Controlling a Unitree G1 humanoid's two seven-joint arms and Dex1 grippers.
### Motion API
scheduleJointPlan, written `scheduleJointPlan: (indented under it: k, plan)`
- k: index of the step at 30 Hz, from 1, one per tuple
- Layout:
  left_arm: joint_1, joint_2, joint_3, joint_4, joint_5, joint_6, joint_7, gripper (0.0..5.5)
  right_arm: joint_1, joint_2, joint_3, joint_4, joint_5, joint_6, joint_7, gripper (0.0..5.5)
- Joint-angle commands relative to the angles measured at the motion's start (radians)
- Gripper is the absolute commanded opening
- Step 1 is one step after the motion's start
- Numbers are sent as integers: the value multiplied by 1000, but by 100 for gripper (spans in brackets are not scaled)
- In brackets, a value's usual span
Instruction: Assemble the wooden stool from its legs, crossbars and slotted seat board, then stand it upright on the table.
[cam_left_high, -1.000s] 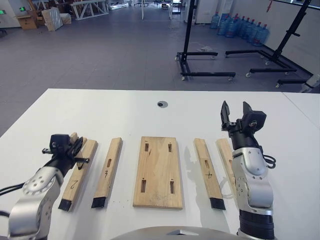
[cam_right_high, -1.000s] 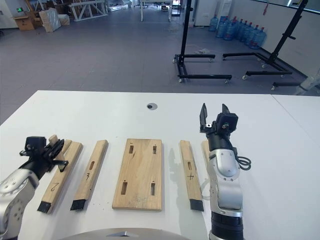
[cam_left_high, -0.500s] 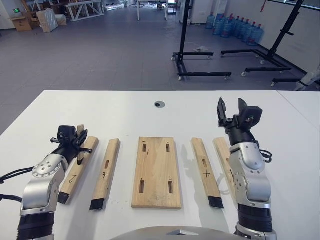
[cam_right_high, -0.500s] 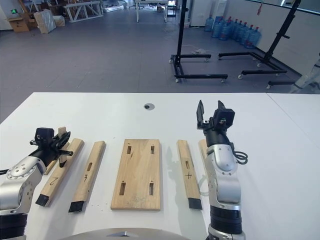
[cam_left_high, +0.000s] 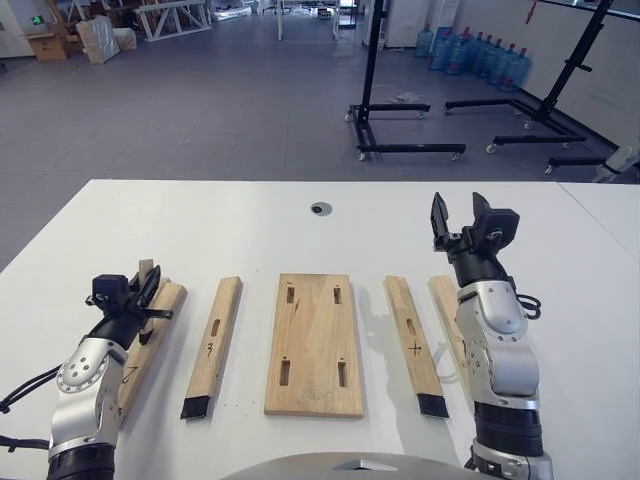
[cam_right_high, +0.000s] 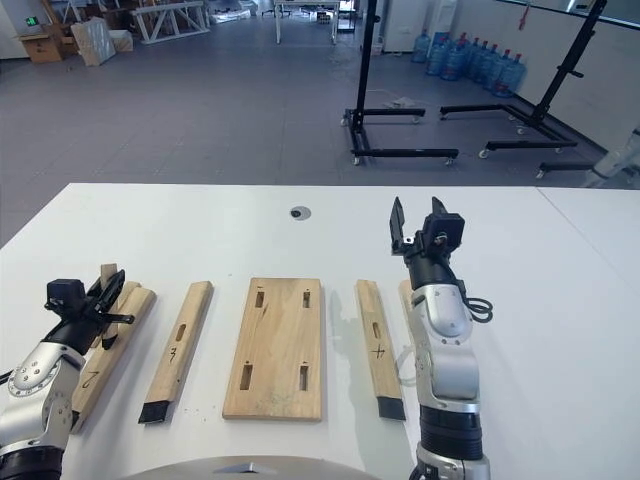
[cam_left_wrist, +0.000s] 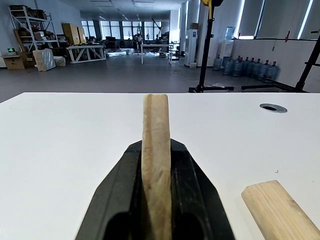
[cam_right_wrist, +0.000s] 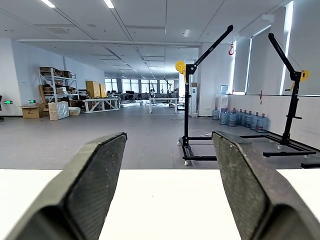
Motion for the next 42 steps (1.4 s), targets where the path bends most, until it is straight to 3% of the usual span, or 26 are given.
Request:
scheduleJointPlan:
  k: [1,13,29,42]
  plan:
    - [-8,-31,-52,79,28,18,-14,39,-19,-13,-1,14,-6,-8,5,314]
    - [-133,-152,-123,179,64,-71,61,39,-121,-71,11,107,3,-12,71,314]
    - [-313,-159,-121,141,47,-63,115,39,-178,-57,30,193,2,-77,89,314]
    - [-341,-169,-109,119,32,7,129,39,-192,-55,86,215,3,-95,143,314]
